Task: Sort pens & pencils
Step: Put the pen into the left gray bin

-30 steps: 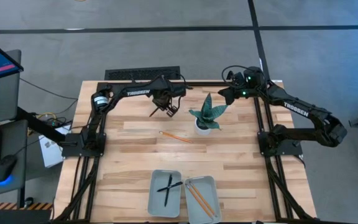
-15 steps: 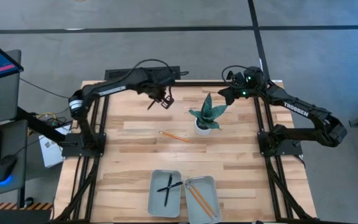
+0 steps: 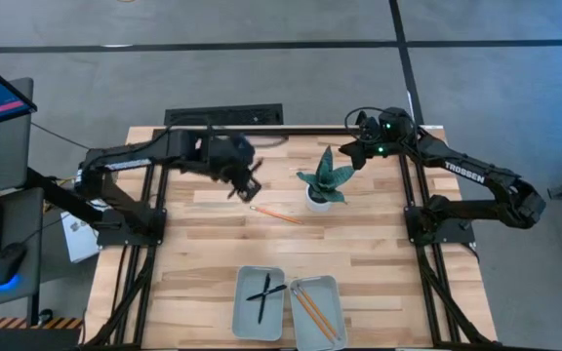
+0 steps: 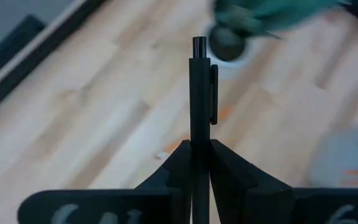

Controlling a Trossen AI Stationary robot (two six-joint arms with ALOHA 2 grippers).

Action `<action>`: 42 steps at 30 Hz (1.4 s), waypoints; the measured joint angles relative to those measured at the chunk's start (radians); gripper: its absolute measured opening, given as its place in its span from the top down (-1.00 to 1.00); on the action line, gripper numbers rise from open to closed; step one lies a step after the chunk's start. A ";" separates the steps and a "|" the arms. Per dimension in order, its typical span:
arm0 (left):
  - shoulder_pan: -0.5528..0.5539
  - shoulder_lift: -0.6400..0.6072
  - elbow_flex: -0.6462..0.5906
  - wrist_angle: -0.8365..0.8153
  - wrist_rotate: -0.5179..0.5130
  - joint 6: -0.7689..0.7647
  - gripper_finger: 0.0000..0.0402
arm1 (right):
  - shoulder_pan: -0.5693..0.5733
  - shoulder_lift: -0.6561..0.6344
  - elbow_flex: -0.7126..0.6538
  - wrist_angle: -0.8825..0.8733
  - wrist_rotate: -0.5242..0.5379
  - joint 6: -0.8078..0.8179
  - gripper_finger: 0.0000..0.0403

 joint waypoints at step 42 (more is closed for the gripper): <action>-0.507 0.359 -0.131 0.344 0.078 -0.269 0.85 | 0.162 -0.125 0.005 -0.044 0.000 0.168 0.52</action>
